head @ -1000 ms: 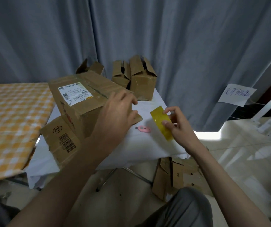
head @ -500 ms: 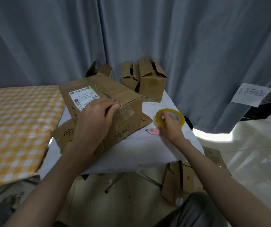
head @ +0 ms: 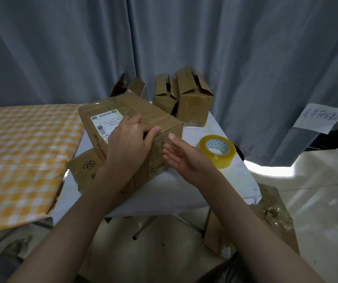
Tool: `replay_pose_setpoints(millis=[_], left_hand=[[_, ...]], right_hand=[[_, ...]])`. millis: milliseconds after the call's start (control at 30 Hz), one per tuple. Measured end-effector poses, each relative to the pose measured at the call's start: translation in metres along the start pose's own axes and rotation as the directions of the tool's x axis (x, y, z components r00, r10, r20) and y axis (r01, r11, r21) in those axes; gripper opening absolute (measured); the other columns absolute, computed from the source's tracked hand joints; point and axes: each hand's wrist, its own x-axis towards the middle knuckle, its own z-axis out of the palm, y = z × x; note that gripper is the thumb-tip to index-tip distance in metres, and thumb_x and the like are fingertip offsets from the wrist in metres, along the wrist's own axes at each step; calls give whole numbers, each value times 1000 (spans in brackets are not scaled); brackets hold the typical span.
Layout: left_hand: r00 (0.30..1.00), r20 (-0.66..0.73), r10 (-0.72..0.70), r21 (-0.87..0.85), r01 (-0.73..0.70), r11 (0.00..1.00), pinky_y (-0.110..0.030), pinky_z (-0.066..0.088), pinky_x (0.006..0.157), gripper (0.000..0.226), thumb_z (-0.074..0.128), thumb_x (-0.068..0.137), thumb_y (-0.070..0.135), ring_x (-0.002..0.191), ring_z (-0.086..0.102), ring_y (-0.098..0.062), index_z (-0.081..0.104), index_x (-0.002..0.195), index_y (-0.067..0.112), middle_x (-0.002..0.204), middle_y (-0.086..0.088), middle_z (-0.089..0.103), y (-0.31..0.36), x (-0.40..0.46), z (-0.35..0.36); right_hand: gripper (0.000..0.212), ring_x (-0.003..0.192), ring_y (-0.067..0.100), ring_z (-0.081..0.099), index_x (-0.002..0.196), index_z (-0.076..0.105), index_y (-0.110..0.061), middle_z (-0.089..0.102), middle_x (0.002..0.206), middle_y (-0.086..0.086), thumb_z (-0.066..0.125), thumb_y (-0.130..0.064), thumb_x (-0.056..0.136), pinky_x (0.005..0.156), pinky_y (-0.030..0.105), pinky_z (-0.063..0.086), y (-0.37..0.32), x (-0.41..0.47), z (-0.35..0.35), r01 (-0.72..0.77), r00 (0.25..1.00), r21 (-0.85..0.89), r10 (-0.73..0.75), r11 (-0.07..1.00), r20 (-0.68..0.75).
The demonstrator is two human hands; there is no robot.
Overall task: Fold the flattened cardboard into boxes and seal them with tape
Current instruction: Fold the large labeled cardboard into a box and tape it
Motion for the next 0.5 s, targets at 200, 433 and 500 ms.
replay_pose_setpoints(millis=[200,433,500], left_hand=[[1000,15,15,27,-16,1000,-30,28,63,33,54,98,40,78,41,-15,77,100,17,80,4,43,-6,0,3],[998,55,36,-17,-36,999,-31,45,76,35,50,98,44,98,59,-15,77,101,21,107,3,69,-11,4,7],[997,60,41,-28,-39,999,-33,48,72,36,52,97,47,87,60,-13,76,95,21,95,5,72,-12,3,8]], right_hand=[[19,77,9,69,104,57,-6,67,88,5,68,-3,90,77,23,57,16,7,-5,7,999,118,-11,993,32],[52,90,14,67,129,46,-2,58,111,15,74,-3,85,81,28,59,40,21,3,120,987,125,-104,985,-124],[51,90,15,68,126,47,-3,59,112,16,76,-5,84,80,30,60,38,23,5,112,985,84,-100,990,-142]])
